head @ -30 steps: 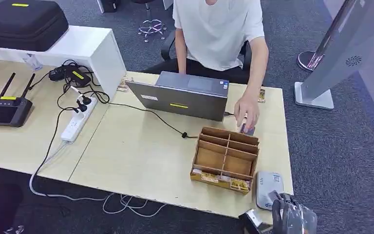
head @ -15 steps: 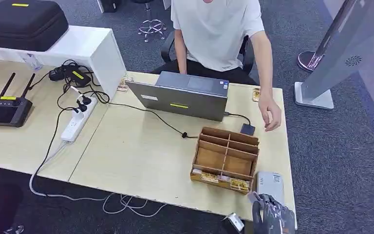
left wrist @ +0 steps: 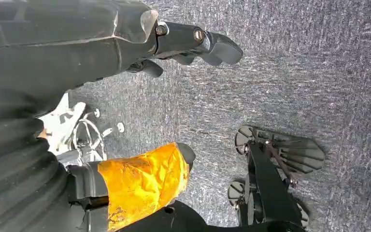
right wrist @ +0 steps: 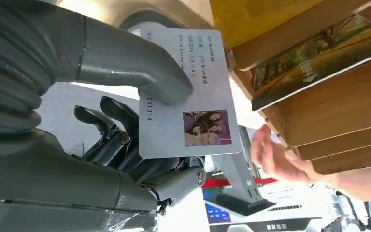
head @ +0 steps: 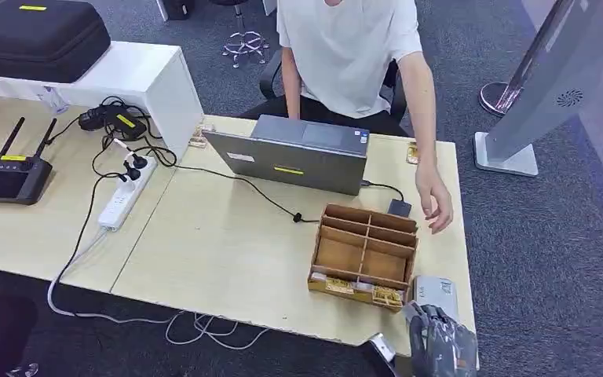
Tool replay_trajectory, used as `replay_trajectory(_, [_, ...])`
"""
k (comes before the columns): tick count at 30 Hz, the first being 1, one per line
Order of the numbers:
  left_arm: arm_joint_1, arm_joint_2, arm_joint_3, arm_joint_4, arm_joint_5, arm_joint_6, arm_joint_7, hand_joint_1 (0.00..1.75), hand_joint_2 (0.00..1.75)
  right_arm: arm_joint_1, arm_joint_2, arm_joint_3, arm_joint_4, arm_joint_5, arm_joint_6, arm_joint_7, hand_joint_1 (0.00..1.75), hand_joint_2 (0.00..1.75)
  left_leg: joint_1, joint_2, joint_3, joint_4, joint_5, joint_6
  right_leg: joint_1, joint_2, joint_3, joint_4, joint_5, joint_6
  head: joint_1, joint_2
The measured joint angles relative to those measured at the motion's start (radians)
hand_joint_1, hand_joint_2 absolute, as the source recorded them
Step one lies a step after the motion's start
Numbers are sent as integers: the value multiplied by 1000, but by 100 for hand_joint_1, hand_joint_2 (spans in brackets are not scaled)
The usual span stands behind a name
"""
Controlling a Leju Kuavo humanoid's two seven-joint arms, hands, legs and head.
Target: Pass the card to the sensor for recognition and then transmit it.
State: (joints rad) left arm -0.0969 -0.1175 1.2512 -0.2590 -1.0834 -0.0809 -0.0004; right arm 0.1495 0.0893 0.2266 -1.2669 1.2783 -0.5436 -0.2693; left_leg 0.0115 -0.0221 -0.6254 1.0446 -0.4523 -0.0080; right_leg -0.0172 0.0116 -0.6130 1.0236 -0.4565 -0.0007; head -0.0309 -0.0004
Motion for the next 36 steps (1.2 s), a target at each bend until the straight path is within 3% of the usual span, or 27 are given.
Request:
replay_trajectory(26, [0, 0, 0, 0, -4, -1, 0, 0, 175, -46, -1, -61, 31, 29, -19, -5, 175, 175, 0, 0, 0, 0, 0, 0, 0, 0, 0, 0, 0, 0, 0, 0])
replay_trajectory(36, [0, 0, 0, 0, -4, -2, 0, 0, 175, -121, -1, -167, 196, 95, -85, -5, 175, 175, 0, 0, 5, 0, -1, 0, 0, 0, 4, -1, -1, 1, 0, 0])
